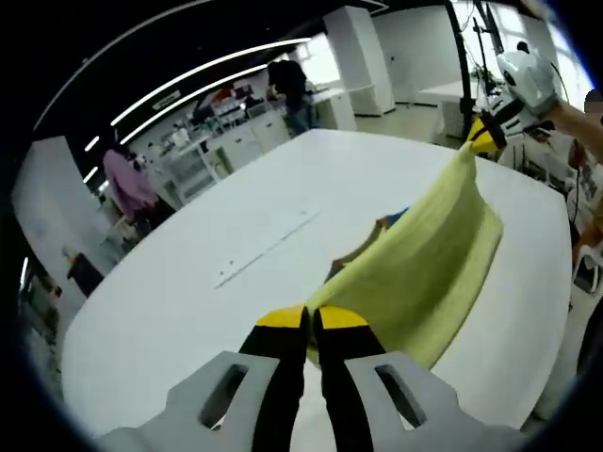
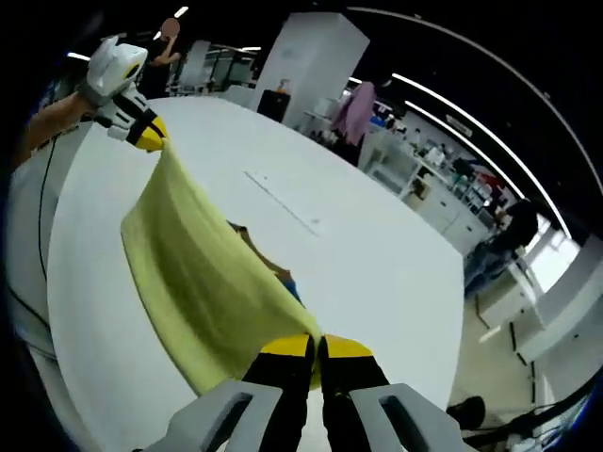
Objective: Fold the garment on the visible template until the final outline fits inside the template.
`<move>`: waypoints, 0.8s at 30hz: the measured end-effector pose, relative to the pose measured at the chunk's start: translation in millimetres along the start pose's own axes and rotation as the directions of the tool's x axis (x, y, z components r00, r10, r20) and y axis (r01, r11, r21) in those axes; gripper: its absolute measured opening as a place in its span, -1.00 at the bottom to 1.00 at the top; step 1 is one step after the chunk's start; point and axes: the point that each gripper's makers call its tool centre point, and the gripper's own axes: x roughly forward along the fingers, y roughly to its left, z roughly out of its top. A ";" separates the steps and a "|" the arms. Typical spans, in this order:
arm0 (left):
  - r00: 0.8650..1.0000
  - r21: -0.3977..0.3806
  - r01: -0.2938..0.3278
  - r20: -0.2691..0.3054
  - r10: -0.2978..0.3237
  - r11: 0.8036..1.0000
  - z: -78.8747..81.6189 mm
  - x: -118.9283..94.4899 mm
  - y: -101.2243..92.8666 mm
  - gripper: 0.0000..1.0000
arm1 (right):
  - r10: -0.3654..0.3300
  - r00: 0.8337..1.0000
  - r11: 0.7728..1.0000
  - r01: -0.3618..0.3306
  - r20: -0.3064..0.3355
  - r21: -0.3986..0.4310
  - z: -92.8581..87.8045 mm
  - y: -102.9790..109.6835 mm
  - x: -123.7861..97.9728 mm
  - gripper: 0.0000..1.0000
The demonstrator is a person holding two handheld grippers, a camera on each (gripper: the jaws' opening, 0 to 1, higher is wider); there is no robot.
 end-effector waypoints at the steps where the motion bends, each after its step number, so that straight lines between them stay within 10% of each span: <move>1: 1.000 0.010 -0.001 -0.007 0.001 1.000 -0.8 4.3 0.5 -0.99 | -0.001 1.000 1.000 0.001 -0.003 0.002 -1.4 -0.8 3.3 -1.00; 24: 0.991 -0.038 0.005 -0.130 -0.010 0.999 -45.9 93.9 13.8 -0.99 | 0.015 0.998 0.999 -0.013 -0.064 0.033 -28.1 -1.9 84.6 -1.00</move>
